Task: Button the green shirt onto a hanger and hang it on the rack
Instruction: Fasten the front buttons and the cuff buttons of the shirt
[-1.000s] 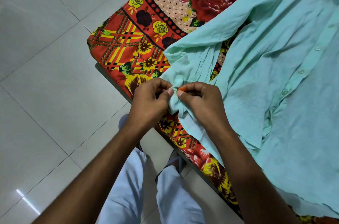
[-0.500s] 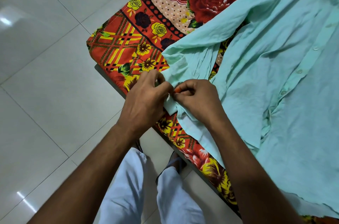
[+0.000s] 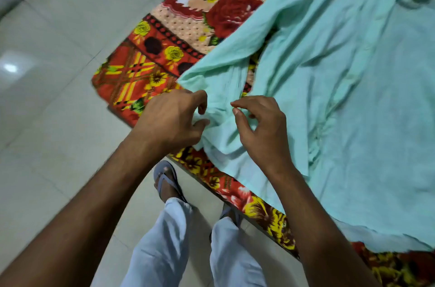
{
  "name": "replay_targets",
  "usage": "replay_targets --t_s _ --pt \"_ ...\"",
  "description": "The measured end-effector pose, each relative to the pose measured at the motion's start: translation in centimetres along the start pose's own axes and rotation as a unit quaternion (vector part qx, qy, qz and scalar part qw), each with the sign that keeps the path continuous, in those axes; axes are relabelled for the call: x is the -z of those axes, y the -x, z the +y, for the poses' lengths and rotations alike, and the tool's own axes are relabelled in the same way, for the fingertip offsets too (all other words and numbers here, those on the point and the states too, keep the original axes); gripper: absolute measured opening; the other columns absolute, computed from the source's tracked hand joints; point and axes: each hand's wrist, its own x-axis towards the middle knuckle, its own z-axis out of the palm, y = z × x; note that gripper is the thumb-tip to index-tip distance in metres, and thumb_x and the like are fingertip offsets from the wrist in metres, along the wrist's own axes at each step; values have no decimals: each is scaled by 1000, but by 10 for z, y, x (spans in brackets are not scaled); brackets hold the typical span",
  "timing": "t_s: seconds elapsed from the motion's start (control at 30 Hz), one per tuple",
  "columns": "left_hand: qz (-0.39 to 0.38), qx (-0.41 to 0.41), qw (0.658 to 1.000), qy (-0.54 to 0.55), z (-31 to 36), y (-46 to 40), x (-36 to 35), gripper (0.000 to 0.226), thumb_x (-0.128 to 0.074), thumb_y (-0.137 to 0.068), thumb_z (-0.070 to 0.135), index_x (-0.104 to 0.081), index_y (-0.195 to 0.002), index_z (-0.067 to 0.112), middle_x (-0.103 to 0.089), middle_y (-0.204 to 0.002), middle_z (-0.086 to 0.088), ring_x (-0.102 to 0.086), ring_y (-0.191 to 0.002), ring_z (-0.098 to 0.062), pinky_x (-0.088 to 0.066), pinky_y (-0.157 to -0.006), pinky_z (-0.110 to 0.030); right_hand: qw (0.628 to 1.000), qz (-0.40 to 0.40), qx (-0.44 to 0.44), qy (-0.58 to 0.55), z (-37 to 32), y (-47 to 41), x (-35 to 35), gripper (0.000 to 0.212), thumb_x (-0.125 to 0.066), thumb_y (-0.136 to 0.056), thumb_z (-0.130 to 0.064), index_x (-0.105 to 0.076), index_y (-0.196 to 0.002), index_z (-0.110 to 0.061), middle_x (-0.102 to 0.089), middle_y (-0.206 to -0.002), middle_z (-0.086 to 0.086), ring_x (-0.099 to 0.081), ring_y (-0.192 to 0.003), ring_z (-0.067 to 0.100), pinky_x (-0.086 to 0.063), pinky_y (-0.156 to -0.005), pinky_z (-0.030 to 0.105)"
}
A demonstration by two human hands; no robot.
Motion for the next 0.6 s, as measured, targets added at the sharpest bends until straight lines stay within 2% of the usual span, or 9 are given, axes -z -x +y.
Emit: replay_targets --t_s 0.07,0.17,0.33,0.47,0.6 --pt "56 0 998 9 25 -7 6 23 -70 -87 39 -60 -100 22 -54 -72 6 -56 -69 -25 -34 -53 -32 999 41 4 1 5 -2 14 17 -67 -94 -9 -77 -107 -14 -73 -108 0 -61 -108 19 -50 -92 27" --pt "74 -27 995 63 87 -25 -5 20 -67 -90 35 -60 -103 22 -49 -72 10 -59 -72 -25 -44 -56 -36 996 89 -13 23 24 8 52 20 -65 -95 -7 -76 -111 -12 -73 -111 2 -62 -110 21 -44 -99 19" --pt "44 -125 985 106 221 -65 -46 24 -63 -94 35 -60 -115 23 -66 -85 6 -62 -82 -21 -43 -64 -32 978 167 -88 92 96 67 150 23 -64 -94 -7 -75 -115 -11 -72 -115 3 -60 -114 24 -46 -102 26" --pt "26 -211 969 126 300 -64 -81 27 -64 -94 31 -59 -119 22 -66 -96 4 -62 -89 -21 -53 -69 -39 955 217 -144 143 140 132 202 24 -64 -95 -8 -74 -117 -9 -71 -117 4 -59 -117 24 -45 -105 27" --pt "-16 -284 947 149 364 -47 -123 30 -65 -93 25 -58 -121 18 -65 -101 -1 -60 -97 -26 -54 -71 -44 928 270 -200 160 169 196 232 24 -65 -95 -8 -74 -118 -8 -69 -119 6 -58 -120 26 -47 -107 38"
